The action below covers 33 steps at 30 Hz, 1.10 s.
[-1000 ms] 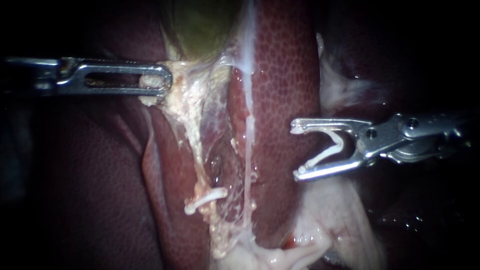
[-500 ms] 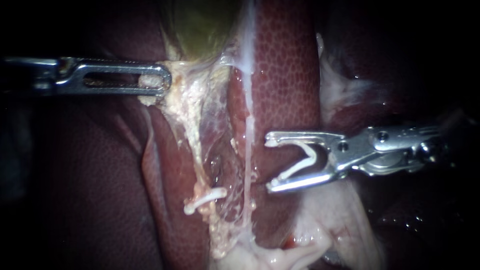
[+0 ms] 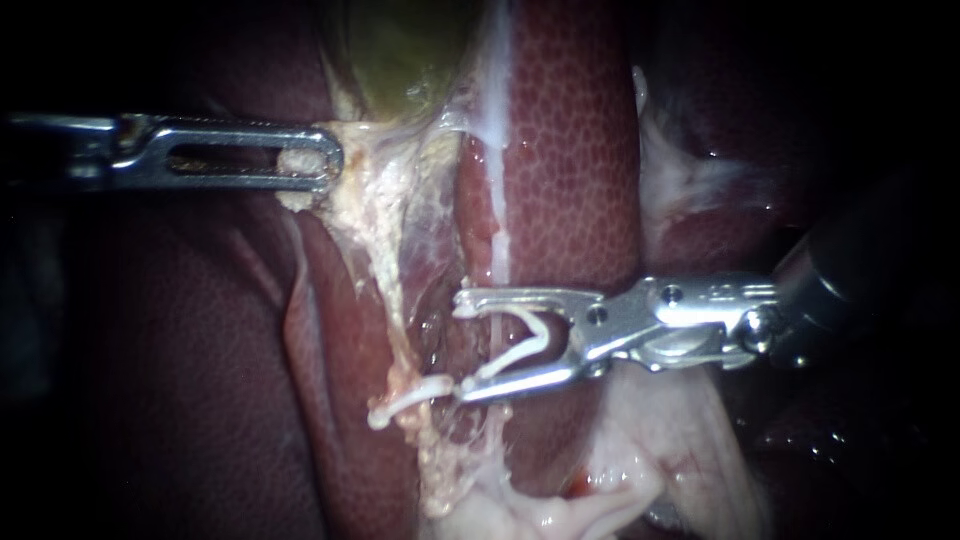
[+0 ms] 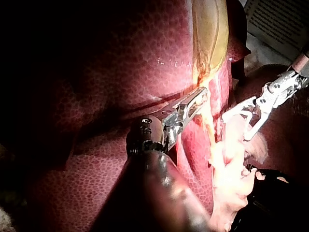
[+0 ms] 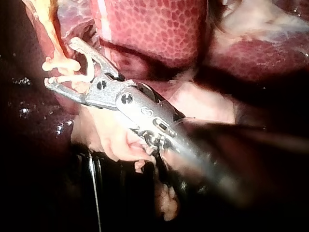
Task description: Clipping second clip left tube
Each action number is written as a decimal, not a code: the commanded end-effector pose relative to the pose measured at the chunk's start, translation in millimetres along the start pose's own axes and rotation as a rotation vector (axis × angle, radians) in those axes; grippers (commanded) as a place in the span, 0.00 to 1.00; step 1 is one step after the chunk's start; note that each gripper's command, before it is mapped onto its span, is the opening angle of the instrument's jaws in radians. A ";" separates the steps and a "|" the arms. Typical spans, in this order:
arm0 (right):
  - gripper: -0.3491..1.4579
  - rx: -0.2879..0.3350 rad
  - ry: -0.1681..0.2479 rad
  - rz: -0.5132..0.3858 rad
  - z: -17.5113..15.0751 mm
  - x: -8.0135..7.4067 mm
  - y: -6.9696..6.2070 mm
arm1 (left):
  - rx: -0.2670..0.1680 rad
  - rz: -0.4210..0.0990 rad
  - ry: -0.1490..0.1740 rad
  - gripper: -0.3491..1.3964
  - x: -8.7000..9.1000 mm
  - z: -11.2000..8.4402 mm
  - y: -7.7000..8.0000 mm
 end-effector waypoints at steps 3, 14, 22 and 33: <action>0.53 0.001 -0.001 0.006 0.9 -0.4 0.0 | 0.000 0.000 0.000 0.00 0.0 0.0 0.0; 0.53 0.001 0.000 0.018 3.1 -1.3 1.3 | -0.001 0.000 -0.001 0.00 0.0 0.0 -0.1; 0.53 0.021 0.001 0.038 4.9 -2.1 2.1 | -0.001 0.000 -0.001 0.00 0.0 0.0 -0.1; 0.52 0.085 -0.001 0.079 6.8 -2.8 1.9 | -0.002 -0.001 -0.001 0.00 0.1 0.0 -0.1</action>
